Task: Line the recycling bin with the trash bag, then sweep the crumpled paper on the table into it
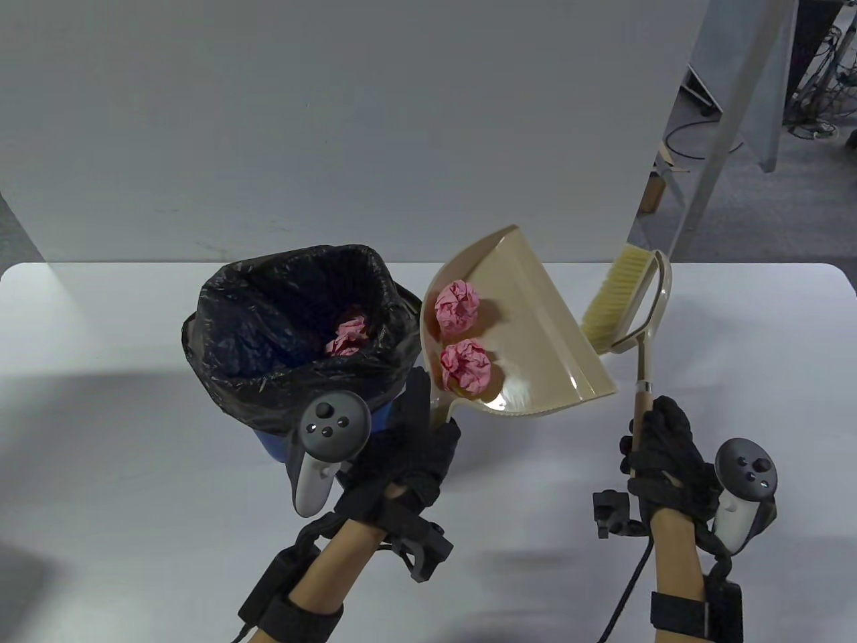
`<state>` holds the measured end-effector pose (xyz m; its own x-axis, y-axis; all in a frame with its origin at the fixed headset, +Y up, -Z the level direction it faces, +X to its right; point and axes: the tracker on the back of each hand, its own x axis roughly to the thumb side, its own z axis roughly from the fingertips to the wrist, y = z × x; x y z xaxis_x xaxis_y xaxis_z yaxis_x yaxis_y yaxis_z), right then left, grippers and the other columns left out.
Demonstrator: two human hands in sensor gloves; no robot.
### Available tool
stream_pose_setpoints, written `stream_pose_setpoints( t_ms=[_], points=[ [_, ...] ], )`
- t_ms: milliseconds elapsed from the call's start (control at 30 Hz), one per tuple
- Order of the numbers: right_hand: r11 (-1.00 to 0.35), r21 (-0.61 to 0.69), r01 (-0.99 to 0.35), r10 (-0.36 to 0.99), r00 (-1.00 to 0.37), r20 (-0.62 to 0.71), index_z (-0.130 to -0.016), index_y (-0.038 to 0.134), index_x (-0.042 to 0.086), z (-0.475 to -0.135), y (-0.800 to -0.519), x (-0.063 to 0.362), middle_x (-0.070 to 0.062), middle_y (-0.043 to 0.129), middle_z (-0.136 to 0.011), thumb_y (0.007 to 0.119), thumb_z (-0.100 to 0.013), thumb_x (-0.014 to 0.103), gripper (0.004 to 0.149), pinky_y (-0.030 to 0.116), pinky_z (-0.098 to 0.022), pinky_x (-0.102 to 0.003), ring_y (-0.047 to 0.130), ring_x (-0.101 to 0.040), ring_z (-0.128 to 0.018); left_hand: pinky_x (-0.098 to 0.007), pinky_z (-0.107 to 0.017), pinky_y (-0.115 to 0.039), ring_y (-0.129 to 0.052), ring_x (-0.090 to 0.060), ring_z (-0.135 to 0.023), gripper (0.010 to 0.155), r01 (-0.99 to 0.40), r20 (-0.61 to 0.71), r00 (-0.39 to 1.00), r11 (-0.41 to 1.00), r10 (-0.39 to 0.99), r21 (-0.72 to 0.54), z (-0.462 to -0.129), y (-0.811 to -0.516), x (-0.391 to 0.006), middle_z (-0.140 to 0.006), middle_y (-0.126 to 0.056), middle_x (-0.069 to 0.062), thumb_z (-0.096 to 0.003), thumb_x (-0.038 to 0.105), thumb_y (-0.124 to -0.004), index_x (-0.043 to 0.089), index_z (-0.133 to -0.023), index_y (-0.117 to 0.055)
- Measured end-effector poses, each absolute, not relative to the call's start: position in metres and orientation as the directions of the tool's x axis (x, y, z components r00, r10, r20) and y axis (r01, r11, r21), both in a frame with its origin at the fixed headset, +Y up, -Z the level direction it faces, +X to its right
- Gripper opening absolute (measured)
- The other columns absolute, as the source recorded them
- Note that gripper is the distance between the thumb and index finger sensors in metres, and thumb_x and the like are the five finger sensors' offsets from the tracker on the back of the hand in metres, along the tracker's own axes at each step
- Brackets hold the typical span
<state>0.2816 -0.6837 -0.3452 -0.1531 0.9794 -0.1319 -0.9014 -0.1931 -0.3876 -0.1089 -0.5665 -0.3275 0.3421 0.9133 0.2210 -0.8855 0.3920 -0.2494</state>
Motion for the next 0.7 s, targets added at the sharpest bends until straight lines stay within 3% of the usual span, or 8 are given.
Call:
stream_pose_setpoints(
  t_ms=[200,333,533,700],
  points=[
    [-0.207,-0.375,-0.903,0.976,-0.165,-0.141,-0.110,0.041,0.001,-0.346,-0.686,0.278,-0.029,0.066,-0.096,0.056,-0.064,0.029,0.056,0.086,-0.036,-0.037,0.089,-0.031,-0.058,-0.051,-0.064,-0.083,-0.075,-0.042,-0.094,0.080,-0.879,0.269,0.423,0.464,0.865,-0.112,-0.316,-0.526,-0.145,-0.116,-0.034,-0.032,-0.0584,0.022,-0.073,0.001,-0.113,-0.019],
    [-0.204,-0.373,-0.905,0.977,-0.162,-0.141,-0.110,0.041,0.001,-0.346,-0.686,0.277,-0.029,0.066,-0.096,0.056,-0.064,0.029,0.056,0.086,-0.036,-0.037,0.089,-0.031,-0.058,-0.051,-0.064,-0.083,-0.075,-0.043,-0.094,0.080,-0.842,0.263,0.531,0.536,0.805,0.061,-0.310,-0.506,-0.180,-0.116,-0.034,-0.032,-0.0583,0.022,-0.073,0.001,-0.113,-0.019],
    [-0.208,-0.366,-0.907,0.975,-0.165,-0.147,-0.110,0.041,0.001,-0.346,-0.687,0.276,-0.029,0.066,-0.096,0.056,-0.064,0.029,0.056,0.086,-0.036,-0.037,0.089,-0.031,-0.058,-0.052,-0.064,-0.083,-0.075,-0.043,-0.094,0.080,-0.679,0.150,0.729,0.678,0.668,0.280,-0.308,-0.493,-0.225,-0.116,-0.034,-0.032,-0.0582,0.021,-0.073,0.001,-0.114,-0.020],
    [-0.217,-0.351,-0.911,0.972,-0.167,-0.168,-0.110,0.042,0.001,-0.348,-0.691,0.274,-0.030,0.066,-0.096,0.056,-0.064,0.029,0.056,0.086,-0.036,-0.038,0.089,-0.032,-0.058,-0.053,-0.064,-0.082,-0.074,-0.044,-0.095,0.079,-0.554,0.046,0.816,0.759,0.576,0.342,-0.313,-0.495,-0.250,-0.117,-0.035,-0.031,-0.0580,0.020,-0.074,0.002,-0.114,-0.021]
  ],
)
